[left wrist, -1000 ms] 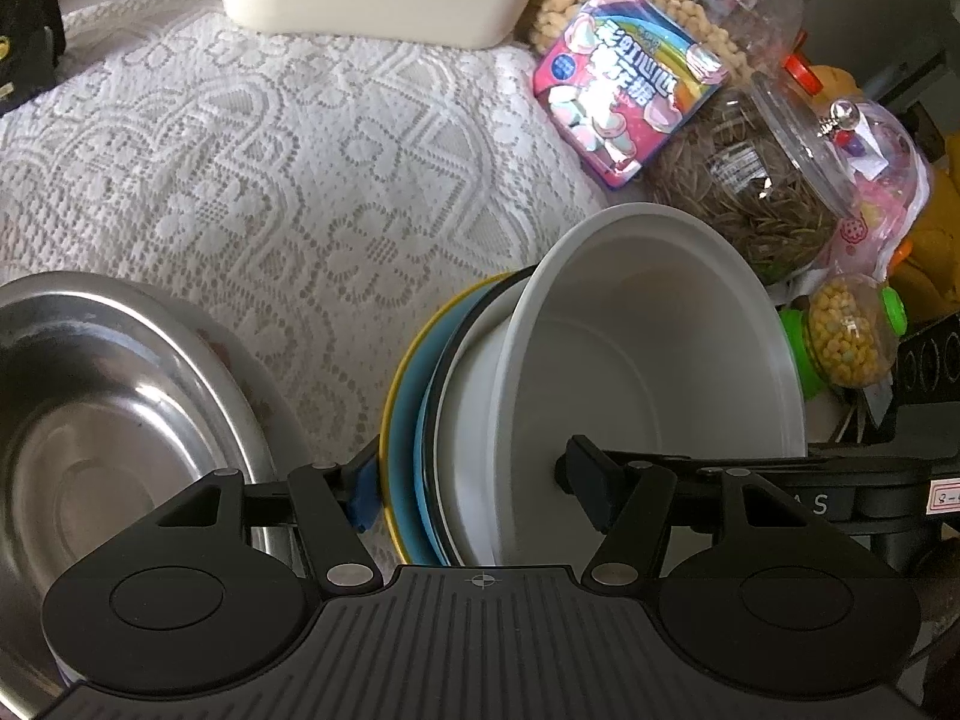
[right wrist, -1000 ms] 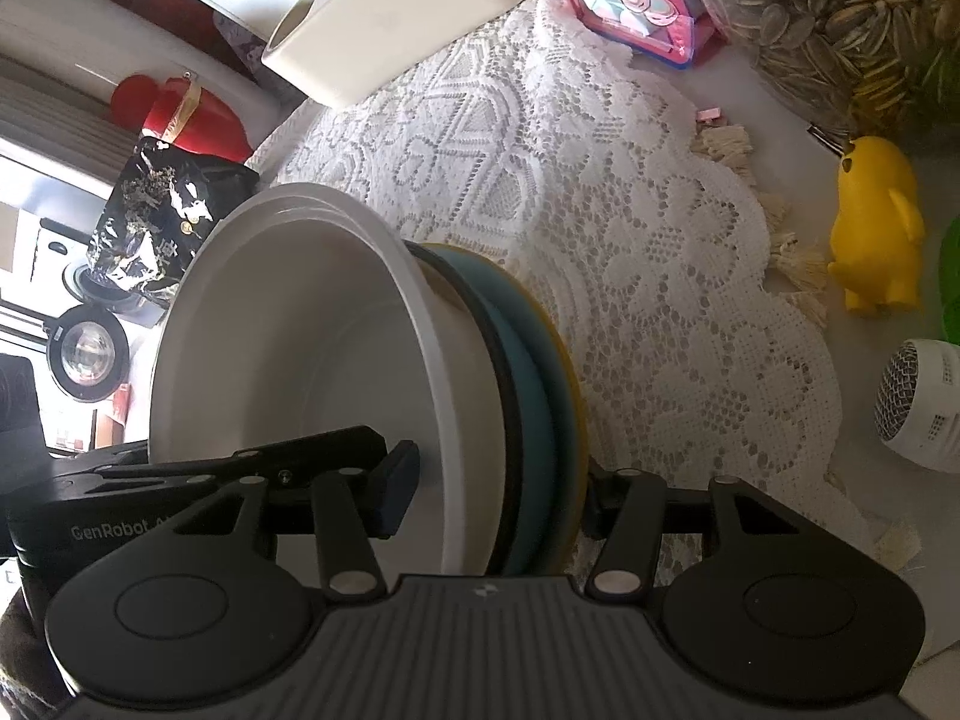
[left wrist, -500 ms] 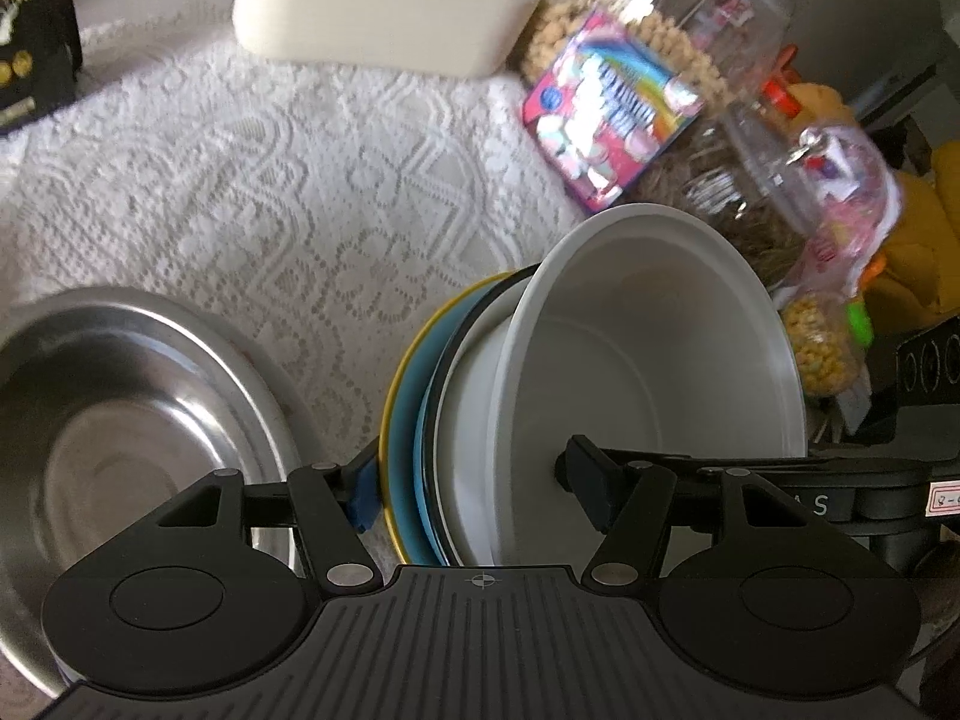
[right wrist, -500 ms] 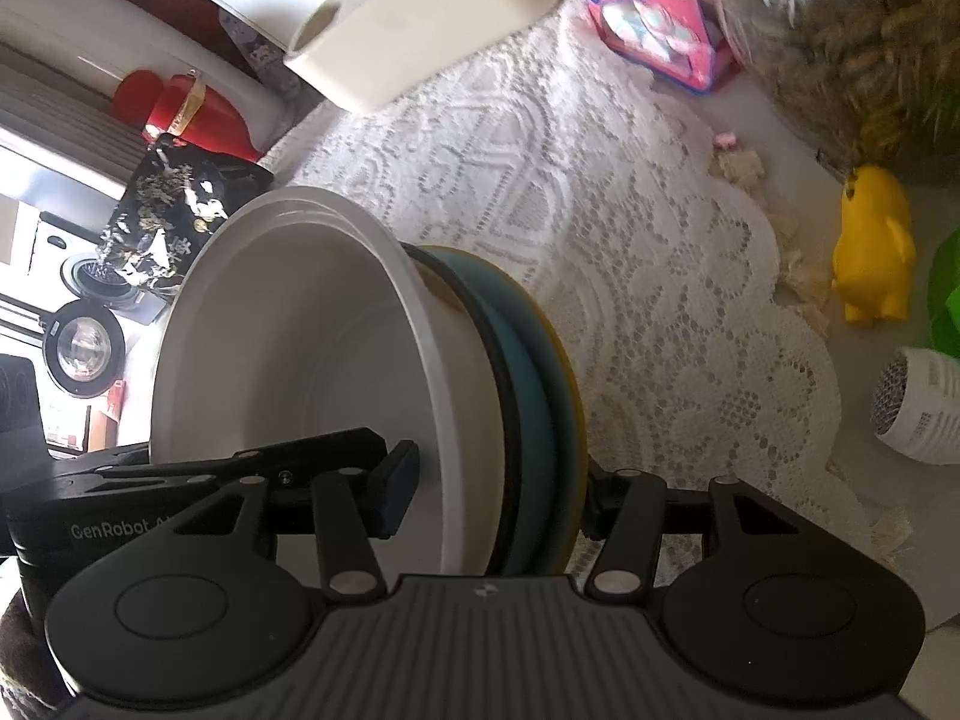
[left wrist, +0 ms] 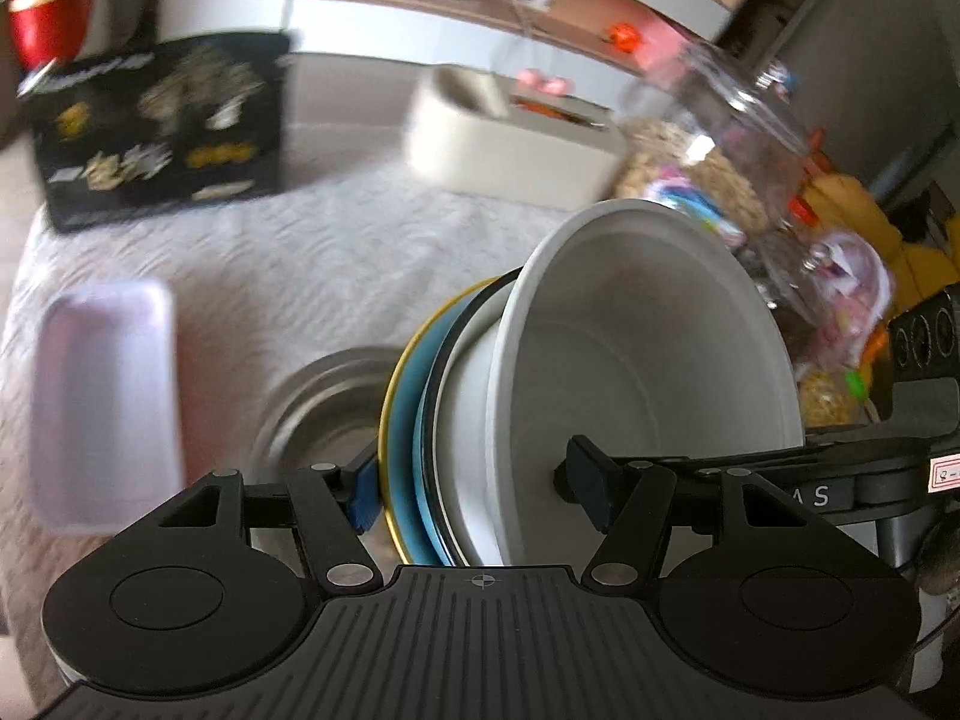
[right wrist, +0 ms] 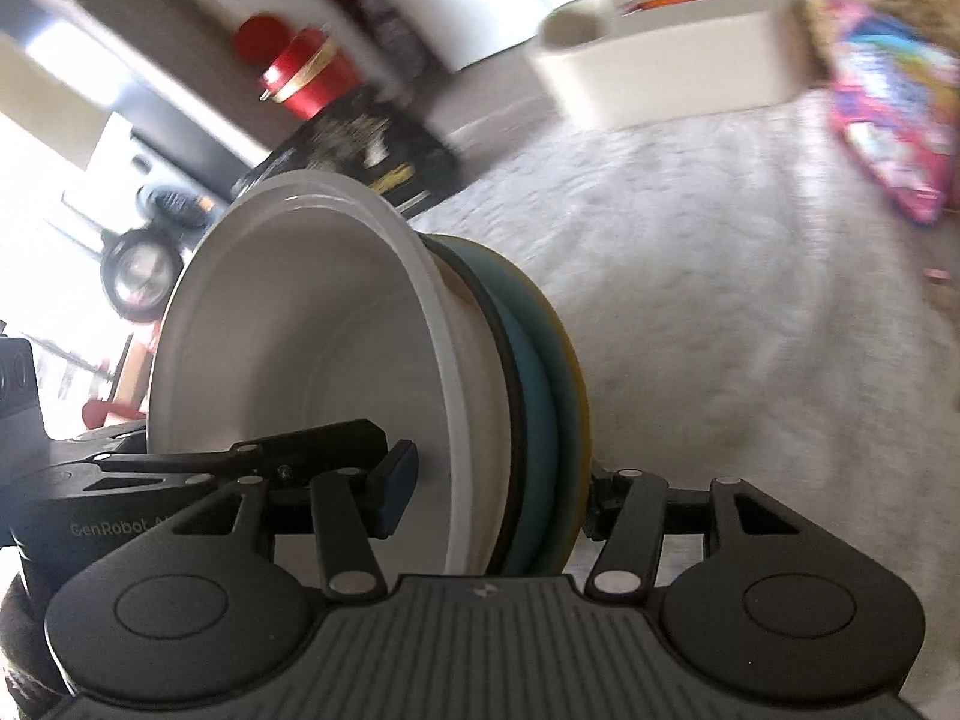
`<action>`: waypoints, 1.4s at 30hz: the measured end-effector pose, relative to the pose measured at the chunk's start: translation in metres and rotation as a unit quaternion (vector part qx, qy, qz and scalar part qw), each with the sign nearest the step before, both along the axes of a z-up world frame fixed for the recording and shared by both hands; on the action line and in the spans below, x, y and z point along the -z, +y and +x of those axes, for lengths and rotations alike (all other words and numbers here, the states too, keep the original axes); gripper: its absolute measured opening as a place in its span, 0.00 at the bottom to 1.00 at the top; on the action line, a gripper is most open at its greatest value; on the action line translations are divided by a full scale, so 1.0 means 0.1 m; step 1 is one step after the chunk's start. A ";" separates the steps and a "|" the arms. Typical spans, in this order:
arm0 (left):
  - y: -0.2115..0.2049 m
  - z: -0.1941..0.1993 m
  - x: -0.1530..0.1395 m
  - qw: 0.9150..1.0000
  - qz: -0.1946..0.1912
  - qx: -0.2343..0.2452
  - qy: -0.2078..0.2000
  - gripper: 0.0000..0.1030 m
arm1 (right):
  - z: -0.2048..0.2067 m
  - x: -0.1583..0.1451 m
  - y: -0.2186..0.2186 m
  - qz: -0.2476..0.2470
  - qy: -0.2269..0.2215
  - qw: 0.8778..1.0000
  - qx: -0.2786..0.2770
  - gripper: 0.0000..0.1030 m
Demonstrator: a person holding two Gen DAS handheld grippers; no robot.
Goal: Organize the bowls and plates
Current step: 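Lower the bowl stack onto the steel bowl with both grippers, then open both grippers and pull them back from the stack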
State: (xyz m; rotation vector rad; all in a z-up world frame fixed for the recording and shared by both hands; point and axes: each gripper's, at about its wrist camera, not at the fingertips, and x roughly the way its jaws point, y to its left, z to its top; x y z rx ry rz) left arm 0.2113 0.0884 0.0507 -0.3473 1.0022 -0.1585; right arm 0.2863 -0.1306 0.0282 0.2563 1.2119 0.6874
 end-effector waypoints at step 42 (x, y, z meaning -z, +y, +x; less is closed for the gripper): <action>0.52 -0.10 0.51 0.998 0.054 -0.017 0.034 0.33 | -0.10 0.08 0.87 -0.182 -0.098 0.977 -0.047 0.55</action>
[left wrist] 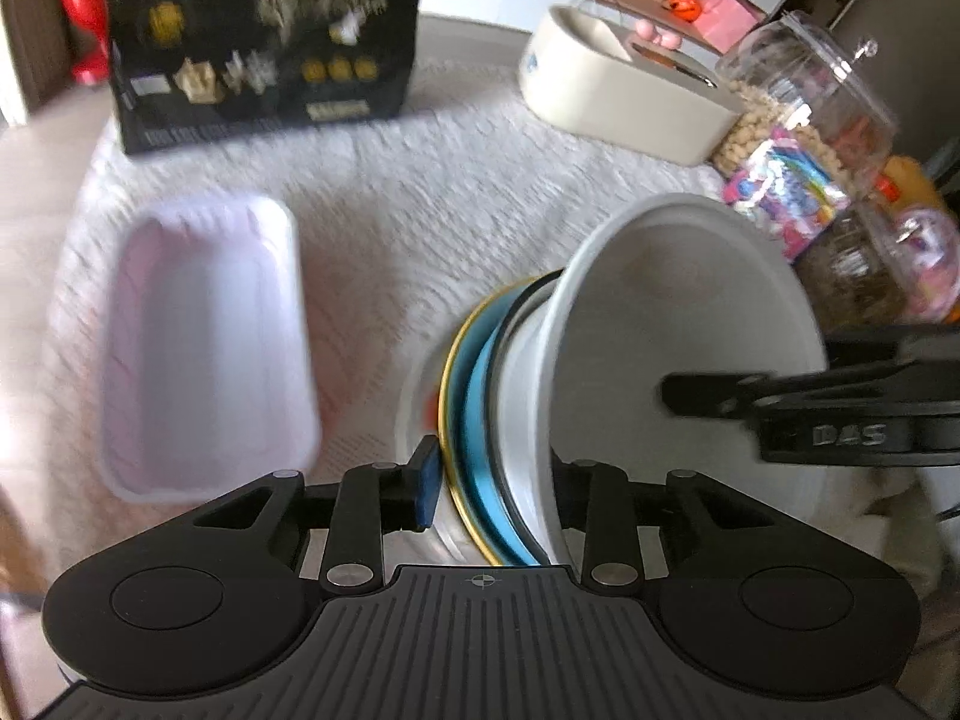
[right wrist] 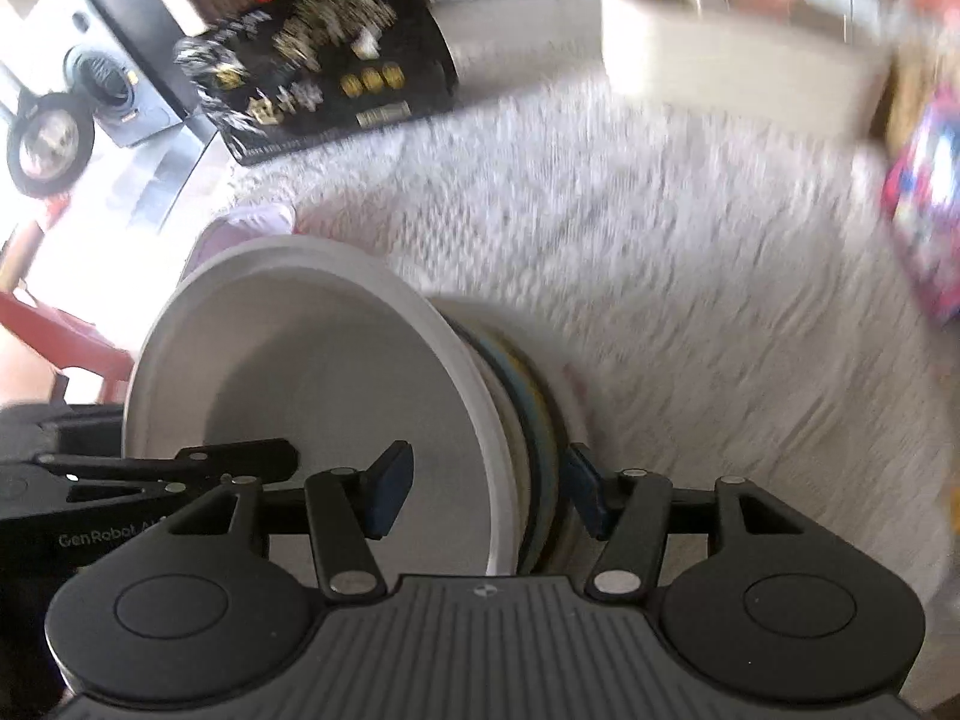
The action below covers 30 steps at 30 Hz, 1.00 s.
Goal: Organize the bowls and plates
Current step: 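Open both grippers and pull them back from the stack, then move both grippers toward the white plastic tray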
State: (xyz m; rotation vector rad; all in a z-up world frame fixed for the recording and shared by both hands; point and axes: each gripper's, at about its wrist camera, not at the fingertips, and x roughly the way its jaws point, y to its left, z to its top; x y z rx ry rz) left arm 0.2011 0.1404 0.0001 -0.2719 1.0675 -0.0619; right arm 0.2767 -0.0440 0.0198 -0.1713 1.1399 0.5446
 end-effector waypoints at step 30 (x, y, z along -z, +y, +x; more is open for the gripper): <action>1.45 0.12 0.02 0.989 0.053 -0.134 -0.012 0.27 | 0.00 -0.59 1.21 -0.006 -0.085 0.996 -0.015 0.61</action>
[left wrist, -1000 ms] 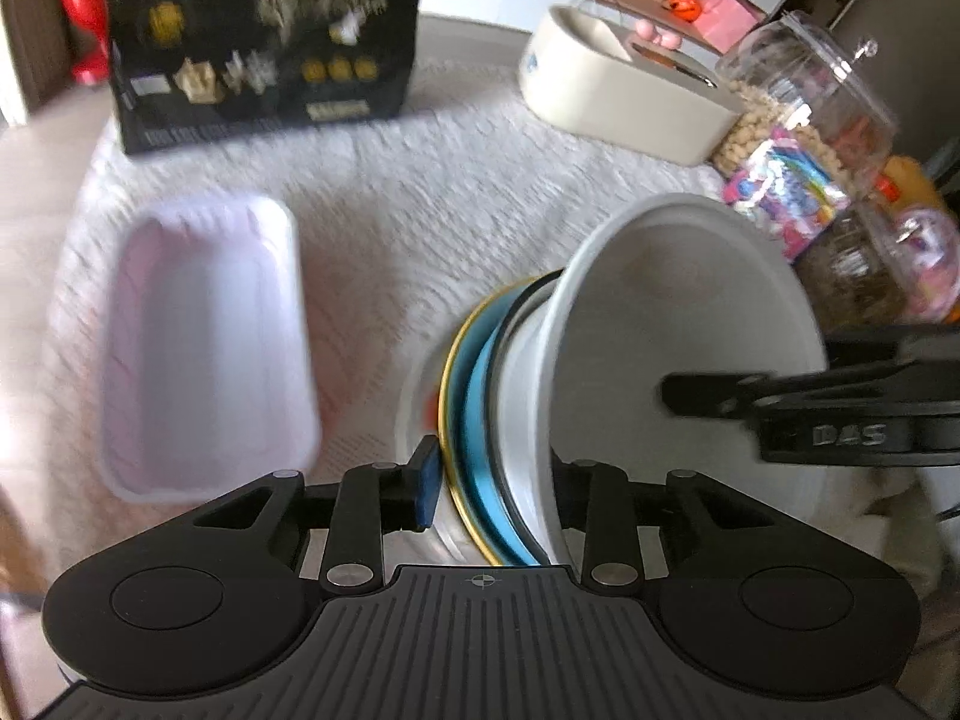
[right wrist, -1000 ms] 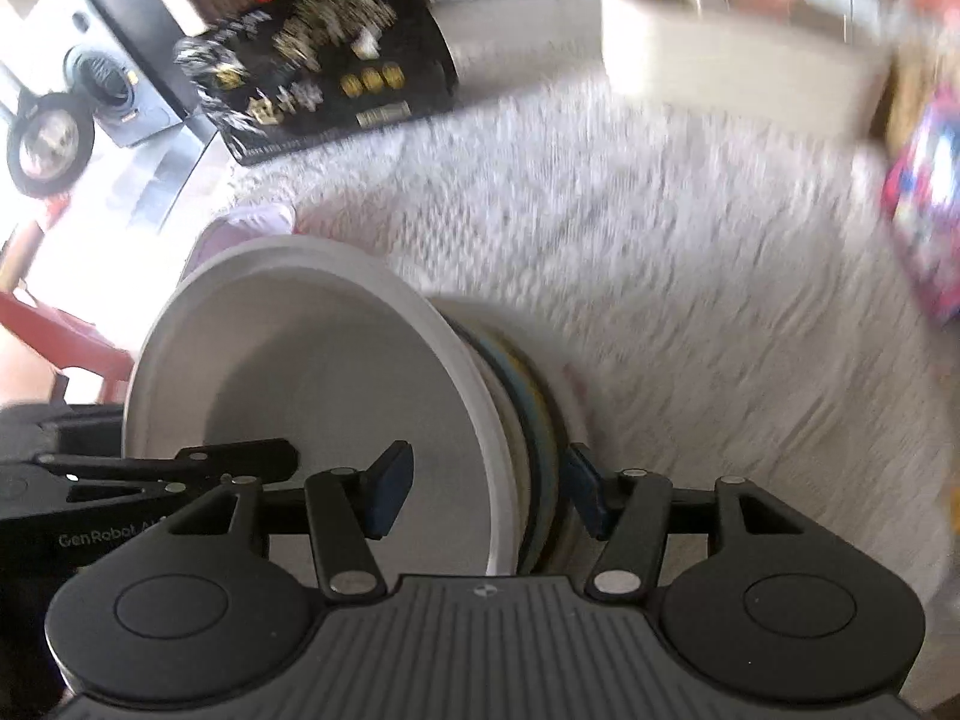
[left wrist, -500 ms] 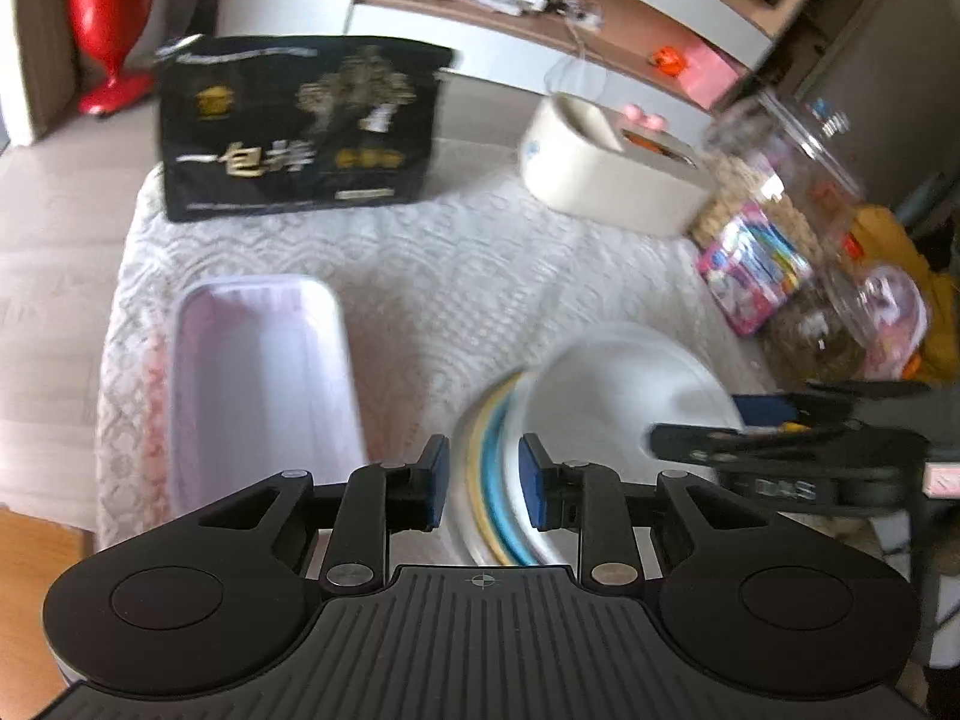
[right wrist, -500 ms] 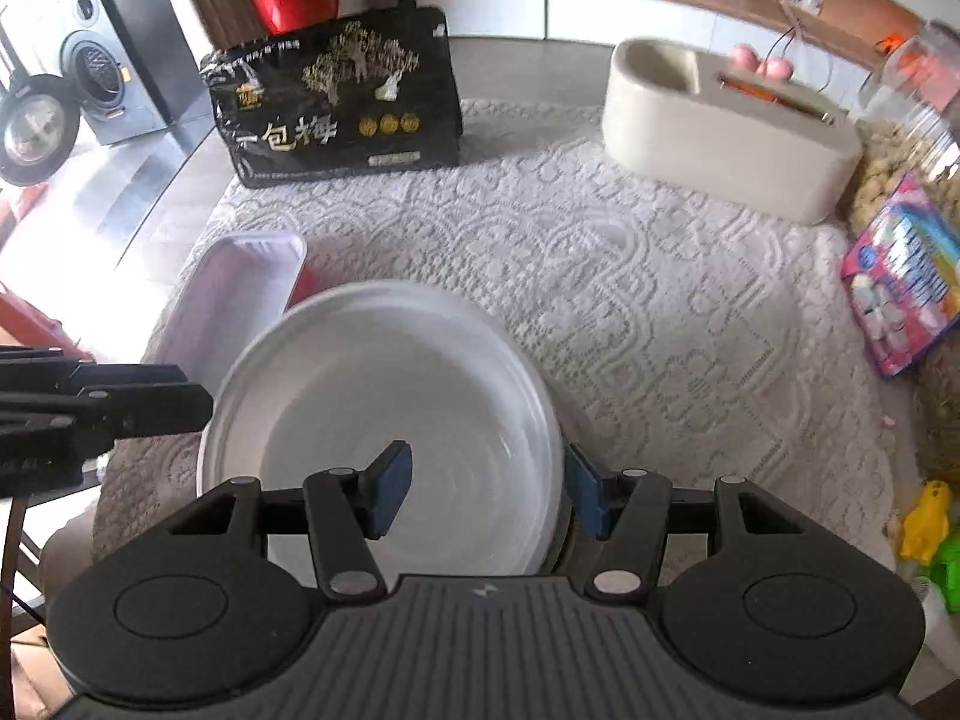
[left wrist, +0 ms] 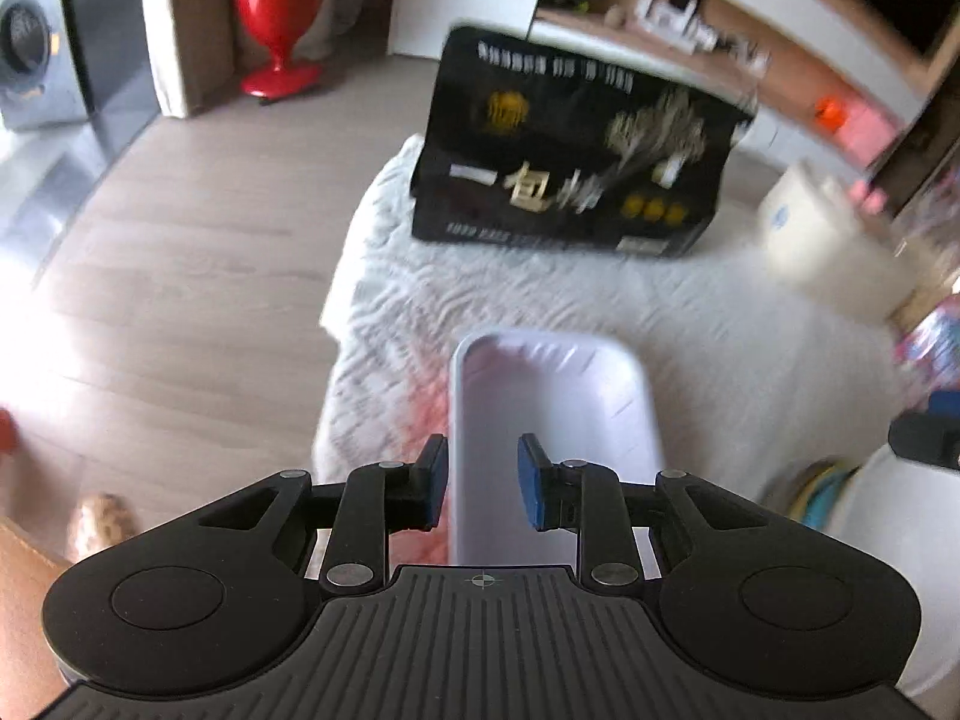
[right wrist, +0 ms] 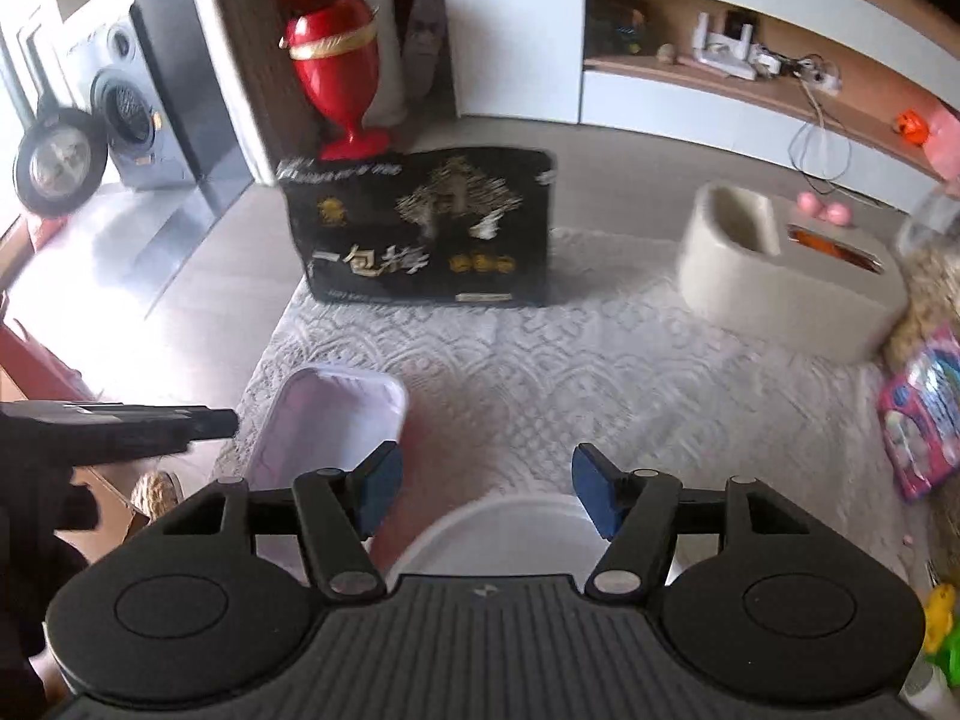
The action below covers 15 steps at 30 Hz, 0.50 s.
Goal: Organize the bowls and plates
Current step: 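Move both grippers toward the white plastic tray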
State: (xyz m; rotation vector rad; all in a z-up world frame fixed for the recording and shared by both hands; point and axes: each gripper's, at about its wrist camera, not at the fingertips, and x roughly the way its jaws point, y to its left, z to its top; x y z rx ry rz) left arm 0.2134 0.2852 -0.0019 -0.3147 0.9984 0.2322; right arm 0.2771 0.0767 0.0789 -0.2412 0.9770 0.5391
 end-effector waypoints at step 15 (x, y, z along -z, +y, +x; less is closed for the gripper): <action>-0.39 -0.18 -0.34 0.987 -0.109 0.106 -0.059 0.23 | -0.27 -0.02 -0.84 0.003 -0.061 0.997 -0.038 0.61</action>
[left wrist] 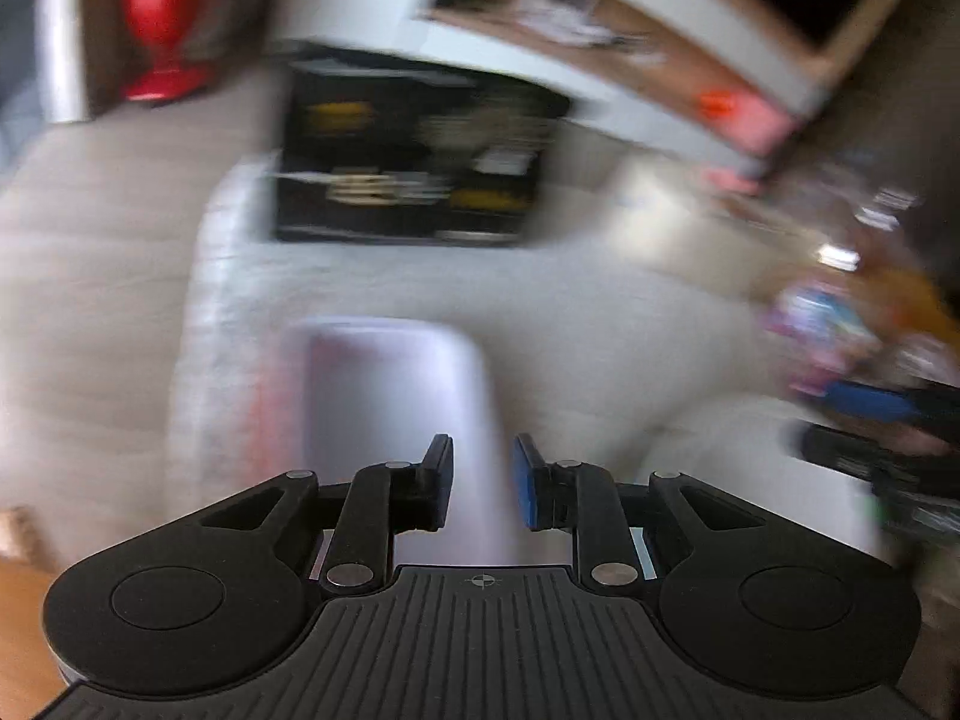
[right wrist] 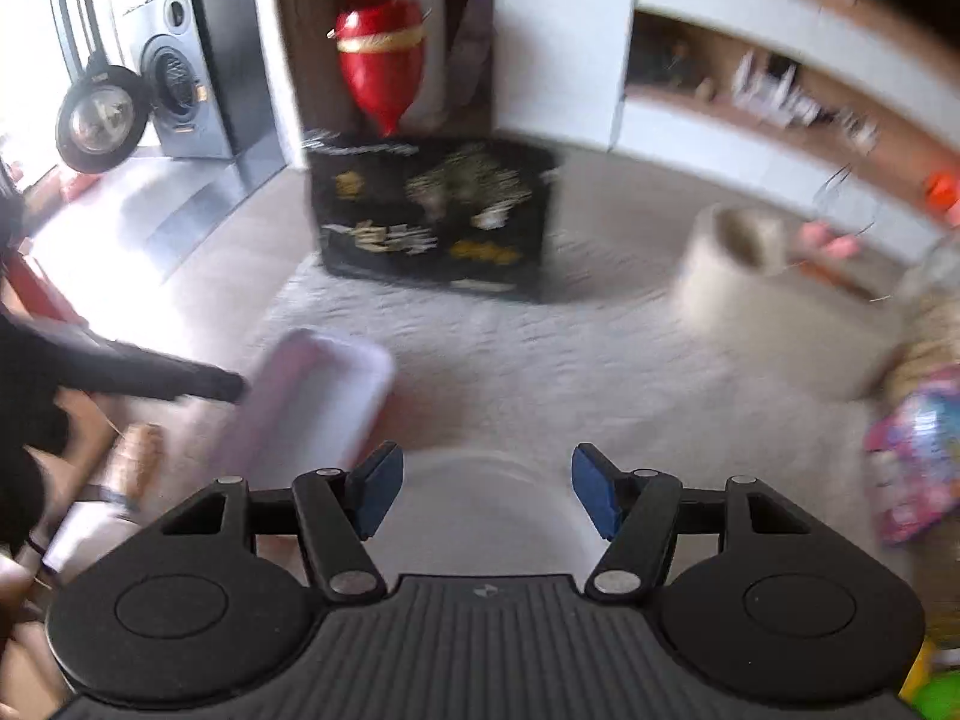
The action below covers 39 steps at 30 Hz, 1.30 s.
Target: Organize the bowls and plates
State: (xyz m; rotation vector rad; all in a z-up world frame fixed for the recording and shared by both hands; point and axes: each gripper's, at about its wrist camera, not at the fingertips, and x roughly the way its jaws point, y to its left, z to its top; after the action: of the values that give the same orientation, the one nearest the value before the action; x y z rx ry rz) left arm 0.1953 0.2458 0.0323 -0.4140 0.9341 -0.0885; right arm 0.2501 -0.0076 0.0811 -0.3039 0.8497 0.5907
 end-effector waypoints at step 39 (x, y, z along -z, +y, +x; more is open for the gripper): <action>0.74 0.35 0.54 0.989 0.056 -0.085 0.106 0.23 | 0.63 0.35 1.07 -0.011 0.173 0.984 0.044 0.65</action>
State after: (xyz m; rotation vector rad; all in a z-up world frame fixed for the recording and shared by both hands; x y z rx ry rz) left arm 0.2299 0.3200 -0.0213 -0.4017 1.1036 0.1670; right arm 0.3131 0.0994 0.0464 -0.1848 1.1991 0.5591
